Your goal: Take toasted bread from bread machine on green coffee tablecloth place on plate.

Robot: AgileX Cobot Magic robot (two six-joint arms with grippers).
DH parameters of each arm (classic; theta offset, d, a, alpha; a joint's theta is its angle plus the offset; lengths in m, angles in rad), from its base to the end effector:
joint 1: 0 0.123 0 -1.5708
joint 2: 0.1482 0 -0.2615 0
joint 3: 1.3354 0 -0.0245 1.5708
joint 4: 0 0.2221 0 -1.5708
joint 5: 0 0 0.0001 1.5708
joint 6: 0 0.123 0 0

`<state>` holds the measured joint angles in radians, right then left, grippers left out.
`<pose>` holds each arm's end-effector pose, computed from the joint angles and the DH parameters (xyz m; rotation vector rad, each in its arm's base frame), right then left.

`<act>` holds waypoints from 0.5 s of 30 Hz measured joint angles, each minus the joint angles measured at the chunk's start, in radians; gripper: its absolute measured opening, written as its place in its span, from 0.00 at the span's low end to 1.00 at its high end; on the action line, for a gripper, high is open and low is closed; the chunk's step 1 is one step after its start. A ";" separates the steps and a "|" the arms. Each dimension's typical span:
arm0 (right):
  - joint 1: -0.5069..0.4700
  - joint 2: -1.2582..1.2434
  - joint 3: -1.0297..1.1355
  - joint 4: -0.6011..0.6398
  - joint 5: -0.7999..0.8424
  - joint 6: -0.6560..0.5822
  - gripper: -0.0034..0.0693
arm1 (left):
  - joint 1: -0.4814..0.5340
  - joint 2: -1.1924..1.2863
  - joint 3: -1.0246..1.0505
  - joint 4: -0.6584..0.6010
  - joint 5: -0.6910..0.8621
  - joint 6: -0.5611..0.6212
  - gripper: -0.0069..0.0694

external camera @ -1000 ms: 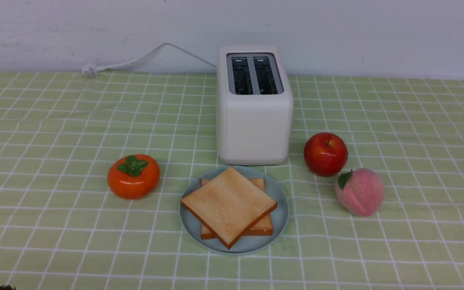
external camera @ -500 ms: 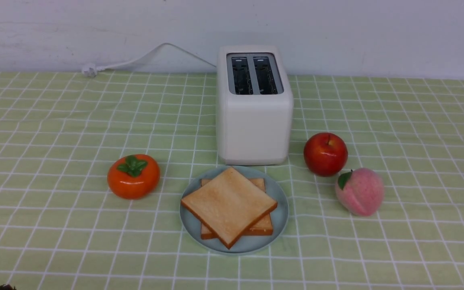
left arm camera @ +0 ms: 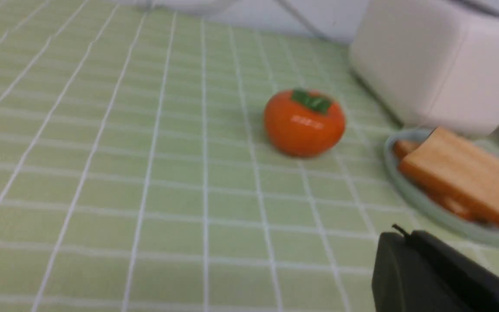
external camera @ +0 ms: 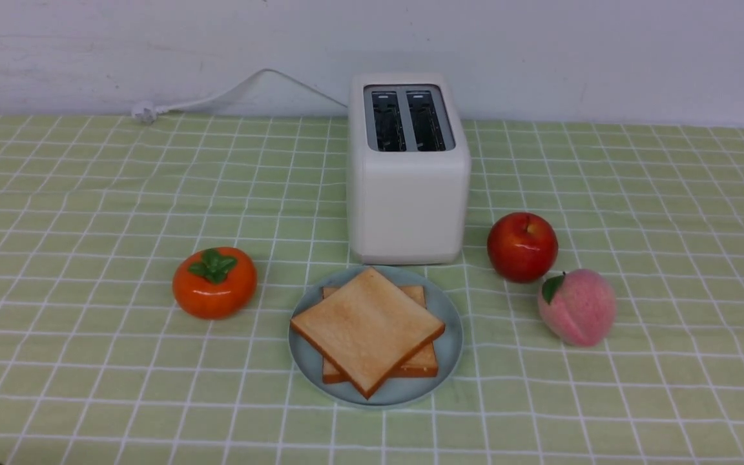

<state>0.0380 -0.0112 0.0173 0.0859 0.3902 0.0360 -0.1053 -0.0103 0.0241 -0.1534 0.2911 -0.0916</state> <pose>0.0773 0.0070 0.1638 0.0504 1.8800 0.1360 0.0797 -0.0139 0.1734 -0.0879 1.7919 -0.2861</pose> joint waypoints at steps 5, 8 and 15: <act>0.000 0.000 0.000 0.000 0.000 0.000 0.07 | 0.008 0.000 0.006 0.061 0.098 -0.080 0.07; 0.000 0.000 0.000 0.000 0.000 0.000 0.07 | 0.008 0.000 0.006 0.055 0.095 -0.090 0.07; 0.000 0.000 0.000 0.000 0.000 0.000 0.08 | 0.008 0.000 0.006 0.054 0.092 -0.094 0.07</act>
<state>0.0380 -0.0112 0.0173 0.0859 0.3902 0.0360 -0.0977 -0.0103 0.0299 -0.0994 0.3826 -0.1853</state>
